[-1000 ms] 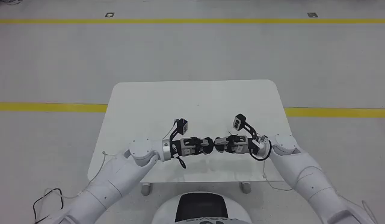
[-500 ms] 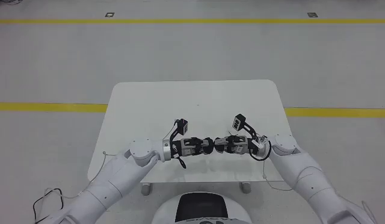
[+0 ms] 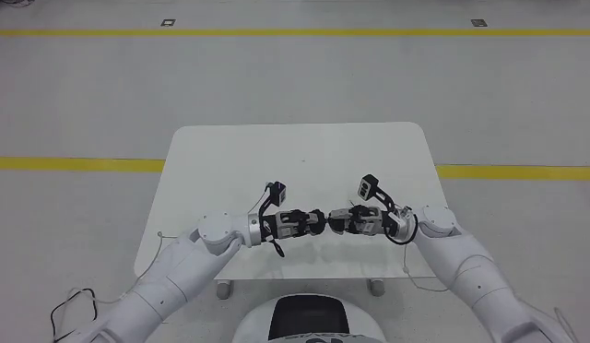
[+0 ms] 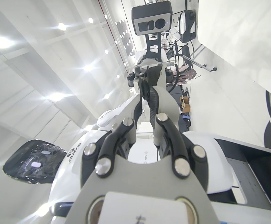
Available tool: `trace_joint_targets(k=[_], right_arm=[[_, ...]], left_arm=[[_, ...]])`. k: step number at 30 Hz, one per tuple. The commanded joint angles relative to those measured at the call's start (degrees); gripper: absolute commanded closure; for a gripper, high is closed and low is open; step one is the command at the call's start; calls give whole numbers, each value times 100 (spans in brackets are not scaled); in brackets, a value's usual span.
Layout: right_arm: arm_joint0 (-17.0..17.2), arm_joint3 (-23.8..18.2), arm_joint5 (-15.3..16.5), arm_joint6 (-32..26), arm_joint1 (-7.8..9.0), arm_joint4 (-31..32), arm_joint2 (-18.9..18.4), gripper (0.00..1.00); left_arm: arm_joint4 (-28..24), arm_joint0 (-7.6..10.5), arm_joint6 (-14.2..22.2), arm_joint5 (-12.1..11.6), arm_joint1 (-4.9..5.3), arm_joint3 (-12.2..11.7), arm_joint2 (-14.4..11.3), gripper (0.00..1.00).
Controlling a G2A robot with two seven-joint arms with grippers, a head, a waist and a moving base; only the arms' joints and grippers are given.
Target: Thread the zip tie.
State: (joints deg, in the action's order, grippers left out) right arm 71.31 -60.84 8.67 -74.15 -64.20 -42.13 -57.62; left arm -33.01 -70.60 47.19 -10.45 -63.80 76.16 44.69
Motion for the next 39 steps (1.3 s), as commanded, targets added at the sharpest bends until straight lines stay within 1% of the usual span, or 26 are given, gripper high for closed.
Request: trace_joint_targets(k=[1, 5, 6, 8, 10, 11, 12, 19, 21, 23, 25, 27, 29, 31, 33, 35, 36, 39], right_arm=[[2, 33, 21, 6, 4, -55, -49, 0], [20, 28, 38, 9, 14, -98, -121, 0], [30, 19, 35, 29, 15, -115, -139, 0], [47, 3, 21, 61, 12, -152, -157, 0], [63, -9, -15, 62, 5, -234, -162, 0], [63, -9, -15, 62, 5, -234, -162, 0], [63, -9, -15, 62, 5, -234, -162, 0], [63, -9, -15, 62, 5, -234, -162, 0], [63, -9, -15, 62, 5, -234, -162, 0], [63, -9, -15, 62, 5, -234, -162, 0], [63, -9, -15, 62, 5, -234, -162, 0], [63, -9, -15, 62, 5, -234, -162, 0], [63, -9, -15, 62, 5, -234, -162, 0], [63, -9, -15, 62, 5, -234, -162, 0], [63, -9, -15, 62, 5, -234, -162, 0], [63, -9, -15, 62, 5, -234, -162, 0], [63, -9, -15, 62, 5, -234, -162, 0], [63, -9, -15, 62, 5, -234, -162, 0]], left_arm=[[60, -37, -25, -102, 17, -3, 35, 100], [90, -96, 28, -232, 43, -15, 85, 100], [111, -114, 37, -295, 50, -20, 100, 100], [165, -139, 77, -442, 64, -36, 124, 100], [285, -159, 134, -684, 82, -59, 154, 100], [300, -183, 99, -775, 88, -69, 174, 100], [310, -190, 86, -808, 90, -62, 181, 100], [310, -190, 86, -808, 90, -62, 181, 100], [603, -168, -254, -903, 90, -27, 224, 100], [816, -194, -406, -903, 92, 97, 320, 100], [896, -275, -443, -903, 98, 224, 462, 100], [1037, -363, -460, -903, 103, 364, 663, 100], [1330, -487, -513, -903, 107, 487, 830, 100], [1502, -606, -545, -903, 101, 589, 942, 100], [1517, -711, -566, -903, 89, 643, 1067, 100], [1453, -805, -512, -903, 67, 636, 1205, 100], [1444, -829, -474, -903, 57, 623, 1257, 100], [1445, -835, -459, -903, 53, 621, 1272, 100]])
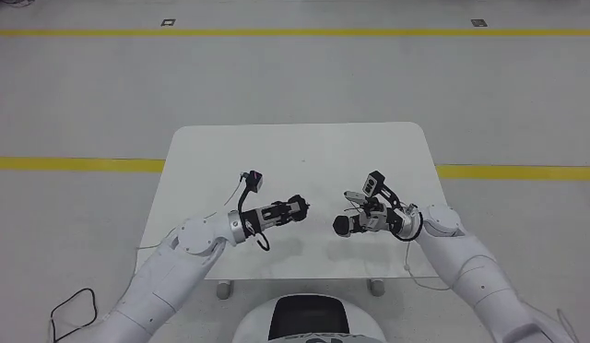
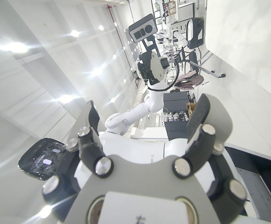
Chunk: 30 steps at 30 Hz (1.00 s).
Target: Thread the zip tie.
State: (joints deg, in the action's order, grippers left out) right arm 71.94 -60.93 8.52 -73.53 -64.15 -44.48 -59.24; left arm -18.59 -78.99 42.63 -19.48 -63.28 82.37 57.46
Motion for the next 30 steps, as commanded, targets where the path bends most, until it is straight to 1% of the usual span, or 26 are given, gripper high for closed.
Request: trace_joint_targets(k=[1, 3, 4, 7, 11, 13, 22, 24, 25, 30], right_arm=[[-1, -14, 6, 36, 1, 35, 3, 0], [-71, -206, 181, 230, 37, 618, 3, 0], [-85, -291, 170, 342, 63, 929, -3, 0], [-140, -648, -100, 592, 149, 1726, -64, 0], [-176, -1189, -697, 1083, 247, 2730, -127, 0], [-179, -1395, -885, 1332, 283, 3314, -91, 0], [-179, -1395, -885, 1332, 283, 3314, -91, 0], [-183, -1385, -998, 1591, 289, 3524, -95, 0], [-199, -1406, -1044, 1603, 293, 3558, -102, 0], [-385, -1490, -1237, 1674, 361, 4302, -160, 0]], left_arm=[[3, 3, -3, 0, 1, 1, -6, 100], [3, 3, -3, 0, 1, 1, -6, 100], [3, 3, -3, 0, 1, 1, -6, 100], [3, 3, -3, 0, 1, 1, -6, 100], [3, 3, -3, 0, 1, 1, -6, 100], [3, 3, -3, 0, 1, 1, -6, 100], [3, 3, -3, 0, 1, 1, -6, 100], [3, 3, -3, 0, 1, 1, -6, 100], [3, 3, -3, 0, 1, 1, -6, 100], [3, 3, -3, 0, 1, 1, -6, 100]])
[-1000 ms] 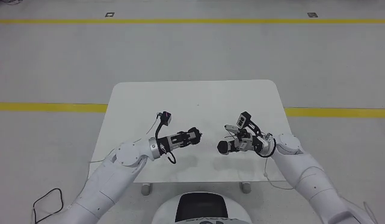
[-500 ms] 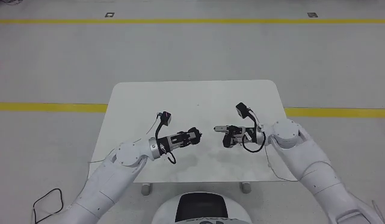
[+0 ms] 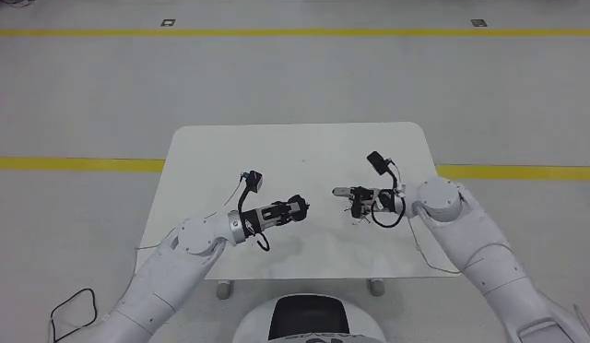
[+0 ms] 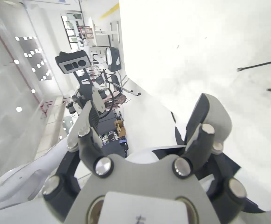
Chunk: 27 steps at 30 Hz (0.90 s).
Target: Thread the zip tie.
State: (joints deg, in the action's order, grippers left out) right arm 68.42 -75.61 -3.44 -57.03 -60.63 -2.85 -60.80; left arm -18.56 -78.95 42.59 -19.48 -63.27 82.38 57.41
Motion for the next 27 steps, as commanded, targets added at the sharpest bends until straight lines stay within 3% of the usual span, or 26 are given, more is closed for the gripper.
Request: trace_joint_targets(k=[1, 6, 10, 22, 27], right_arm=[[-62, -42, -79, 62, 17, 281, -2, 0], [-268, -138, -332, -78, 33, 1154, 244, 0], [-381, -241, -358, -163, 27, 2041, 596, 0], [-367, -243, -388, 24, 32, 2304, 630, 0], [-623, -268, 33, -132, 46, 3106, 813, 0]], left_arm=[[0, 0, 0, 0, 0, 0, 0, 100], [0, 0, 0, 0, 0, 0, 0, 100], [0, 0, 0, 0, 0, 0, 0, 100], [0, 0, 0, 0, 0, 0, 0, 100], [0, 0, 0, 0, 0, 0, 0, 100]])
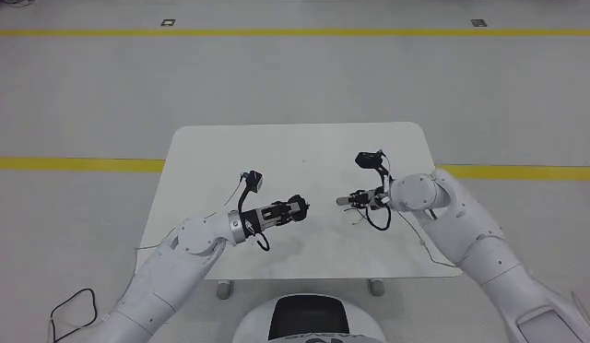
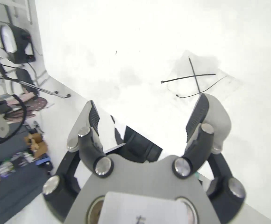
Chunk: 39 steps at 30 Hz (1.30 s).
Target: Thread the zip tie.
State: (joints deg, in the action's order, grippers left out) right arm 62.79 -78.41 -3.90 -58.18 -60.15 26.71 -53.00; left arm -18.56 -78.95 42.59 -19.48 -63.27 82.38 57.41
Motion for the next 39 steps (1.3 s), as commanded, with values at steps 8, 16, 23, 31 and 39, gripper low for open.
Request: trace_joint_targets(k=[8, 16, 23, 31, 39], right_arm=[[-460, 257, 1042, -186, -52, 885, 381, 0], [-865, 675, 2053, -302, -179, 1124, 779, 0], [-1166, 661, 2338, -389, -263, 981, 1282, 0], [-1166, 661, 2338, -389, -263, 981, 1282, 0], [-1108, 577, 2338, -29, -184, 1458, 1332, 0]], left_arm=[[0, 0, 0, 0, 0, 0, 0, 100], [0, 0, 0, 0, 0, 0, 0, 100], [0, 0, 0, 0, 0, 0, 0, 100], [0, 0, 0, 0, 0, 0, 0, 100], [0, 0, 0, 0, 0, 0, 0, 100]])
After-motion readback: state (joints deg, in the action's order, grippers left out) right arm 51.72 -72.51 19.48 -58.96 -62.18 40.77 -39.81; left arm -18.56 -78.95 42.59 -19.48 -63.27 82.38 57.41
